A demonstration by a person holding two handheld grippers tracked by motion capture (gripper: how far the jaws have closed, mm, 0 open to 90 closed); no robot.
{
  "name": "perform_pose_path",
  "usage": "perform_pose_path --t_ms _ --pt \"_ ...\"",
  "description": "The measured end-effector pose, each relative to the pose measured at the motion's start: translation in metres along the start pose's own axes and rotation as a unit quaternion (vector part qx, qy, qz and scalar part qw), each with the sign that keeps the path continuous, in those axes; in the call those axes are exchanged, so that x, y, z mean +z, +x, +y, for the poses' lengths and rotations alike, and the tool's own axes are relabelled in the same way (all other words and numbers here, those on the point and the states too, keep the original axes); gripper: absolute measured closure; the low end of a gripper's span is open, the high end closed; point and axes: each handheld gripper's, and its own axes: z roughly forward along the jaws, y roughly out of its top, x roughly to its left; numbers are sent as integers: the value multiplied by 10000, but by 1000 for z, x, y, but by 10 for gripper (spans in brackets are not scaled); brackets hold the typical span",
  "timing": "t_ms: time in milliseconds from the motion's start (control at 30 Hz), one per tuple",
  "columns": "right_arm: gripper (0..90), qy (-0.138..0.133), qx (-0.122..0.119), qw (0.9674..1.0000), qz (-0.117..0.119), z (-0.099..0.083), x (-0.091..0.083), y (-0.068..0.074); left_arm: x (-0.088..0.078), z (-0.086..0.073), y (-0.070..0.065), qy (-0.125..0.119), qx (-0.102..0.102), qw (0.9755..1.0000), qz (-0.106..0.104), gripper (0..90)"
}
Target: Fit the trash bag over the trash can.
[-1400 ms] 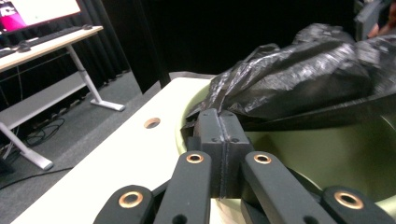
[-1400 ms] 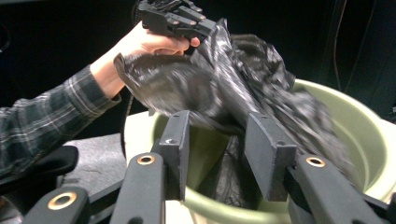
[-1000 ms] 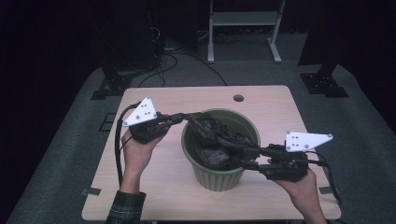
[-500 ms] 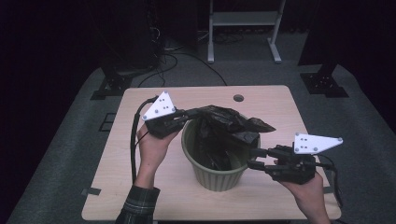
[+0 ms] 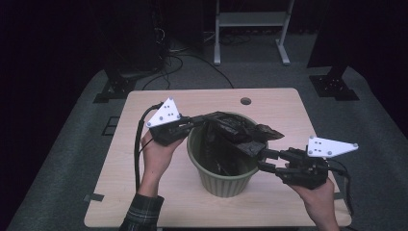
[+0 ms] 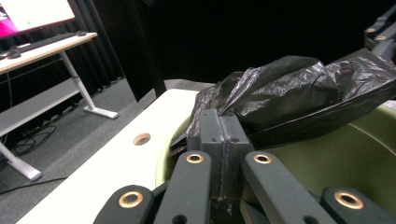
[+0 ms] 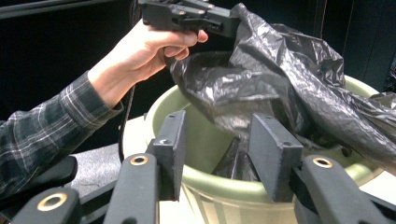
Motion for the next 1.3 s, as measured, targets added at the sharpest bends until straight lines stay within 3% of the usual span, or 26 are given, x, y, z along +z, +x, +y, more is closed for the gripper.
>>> perform_pose_path --t_ms 300,400,433,533,633,667,733,867,900,1033,1133,1167,1233,1267,1300 --pt "510 -158 244 9994 193 4 11 -4 1 -2 -7 59 76 9999 -90 898" --pt "617 -256 372 9987 244 6 13 -8 1 -3 -10 51 99 9998 -143 898" --pt "699 -263 399 9985 265 6 14 -9 1 -3 -10 53 115 9998 -158 898" --pt "900 -177 247 9993 239 8 18 -10 0 -2 -12 66 174 9997 -147 899" --pt "900 -92 158 9994 288 8 21 -9 -4 -2 -9 60 162 9998 -73 898" --pt "900 81 40 9995 297 7 22 -6 -6 -3 -6 47 131 9999 10 899" --pt "900 234 -77 9993 269 5 21 -3 -19 -6 4 -40 -14 9998 217 899" --pt "900 347 -163 9991 163 2 14 -3 -35 -10 13 -87 -105 9991 400 898" --pt "900 405 -193 9990 -59 1 5 -5 -46 -13 16 -111 -132 9987 490 899" --pt "900 352 -201 9978 -518 4 -15 -17 -62 -21 17 -83 -144 9982 574 898" --pt "900 267 -206 9969 -715 7 -25 -23 -68 -25 17 -51 -149 9978 639 898" --pt "900 246 -258 9946 -971 9 -34 -28 -74 -30 17 -28 -150 9974 698 898" --pt "900 238 -283 9934 -1082 9 -38 -30 -77 -33 17 -16 -164 9973 717 898" --pt "900 275 -334 9904 -1316 8 -46 -34 -81 -39 17 9 -185 9968 775 898" --pt "900 285 -308 9892 -1405 7 -49 -36 -83 -42 17 41 -198 9964 819 898"
